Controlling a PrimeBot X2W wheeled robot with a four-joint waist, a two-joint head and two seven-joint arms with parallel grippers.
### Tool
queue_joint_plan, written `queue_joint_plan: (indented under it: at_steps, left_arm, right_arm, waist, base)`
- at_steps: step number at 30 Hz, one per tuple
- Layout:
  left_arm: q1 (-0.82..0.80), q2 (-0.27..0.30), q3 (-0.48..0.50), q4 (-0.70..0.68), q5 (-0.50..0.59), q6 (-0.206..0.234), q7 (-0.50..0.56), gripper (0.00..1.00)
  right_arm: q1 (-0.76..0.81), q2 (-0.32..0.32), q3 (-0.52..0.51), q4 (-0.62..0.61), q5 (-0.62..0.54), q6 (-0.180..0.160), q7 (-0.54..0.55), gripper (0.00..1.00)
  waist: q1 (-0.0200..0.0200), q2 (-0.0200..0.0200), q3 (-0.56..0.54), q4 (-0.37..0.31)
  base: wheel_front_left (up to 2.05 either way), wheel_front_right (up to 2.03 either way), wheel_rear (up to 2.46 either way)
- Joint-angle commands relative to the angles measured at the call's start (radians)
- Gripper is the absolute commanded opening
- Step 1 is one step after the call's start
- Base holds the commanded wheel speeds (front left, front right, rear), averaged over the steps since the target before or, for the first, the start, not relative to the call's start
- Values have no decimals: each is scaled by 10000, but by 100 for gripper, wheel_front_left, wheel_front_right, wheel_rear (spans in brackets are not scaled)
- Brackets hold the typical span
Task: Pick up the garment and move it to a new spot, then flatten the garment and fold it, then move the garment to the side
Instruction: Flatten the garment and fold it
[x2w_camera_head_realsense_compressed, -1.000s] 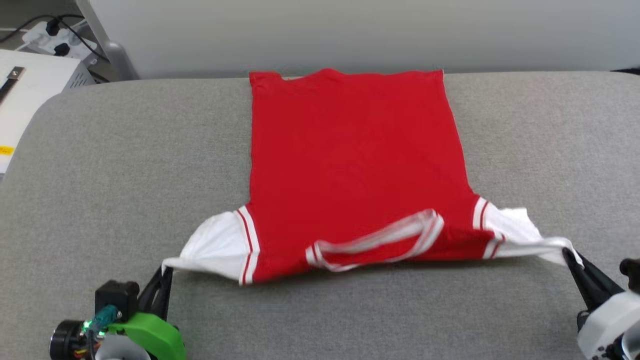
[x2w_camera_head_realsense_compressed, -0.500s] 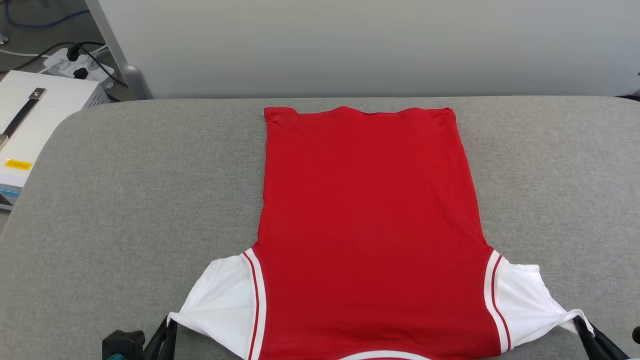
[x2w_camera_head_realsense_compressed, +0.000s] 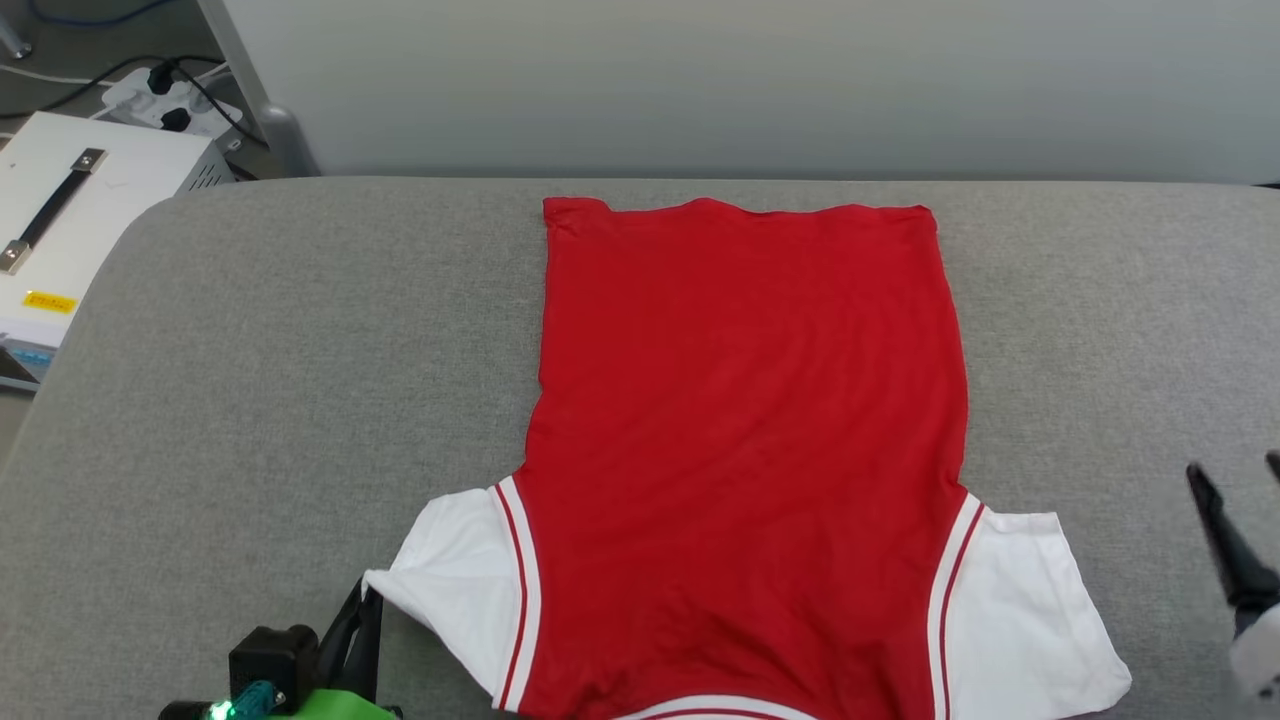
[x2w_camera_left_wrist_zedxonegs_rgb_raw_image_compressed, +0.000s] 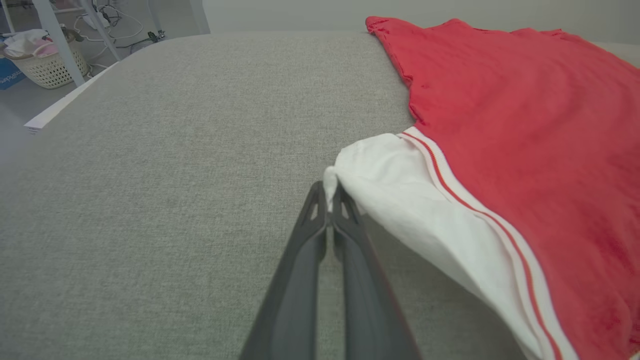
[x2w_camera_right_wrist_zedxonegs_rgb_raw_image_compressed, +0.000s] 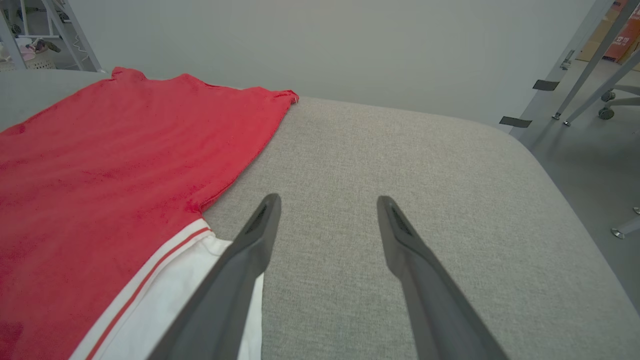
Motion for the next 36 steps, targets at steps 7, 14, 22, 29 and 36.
queue_joint_plan:
  at_steps: [7,14,22,29,36]
  left_arm:
    - [-425,-292,179,-1213,640,265,-59,0]
    - [-948,-762,82,-2064,1131,311,-59,0]
    - [-1574,-1414,112,-2732,1636,106,-59,0]
    - [-2026,-1905,203,-3096,1947,-184,-59,0]
    - [-2264,-2257,309,-3340,2222,-398,-59,0]
  right_arm:
    - [-2667,-845,-445,-1079,-132,-9,828,100]
    - [-6059,-1540,683,-229,1045,-9,3848,100]
    - [-9786,-2217,2683,1760,2770,-9,9099,100]
    - [-11787,-2034,3107,3157,2251,-9,10706,100]
    - [-12383,-1620,3491,4314,1617,-9,10870,100]
  waist:
    - [1,-1,965,484]
    - [1,-1,2218,1150]
    - [1,-1,3774,2009]
    - [1,-1,4850,2561]
    - [1,-1,5426,2806]
  base:
    - [0,0,0]
    - [0,0,0]
    - [0,0,0]
    - [0,0,0]
    - [0,0,0]
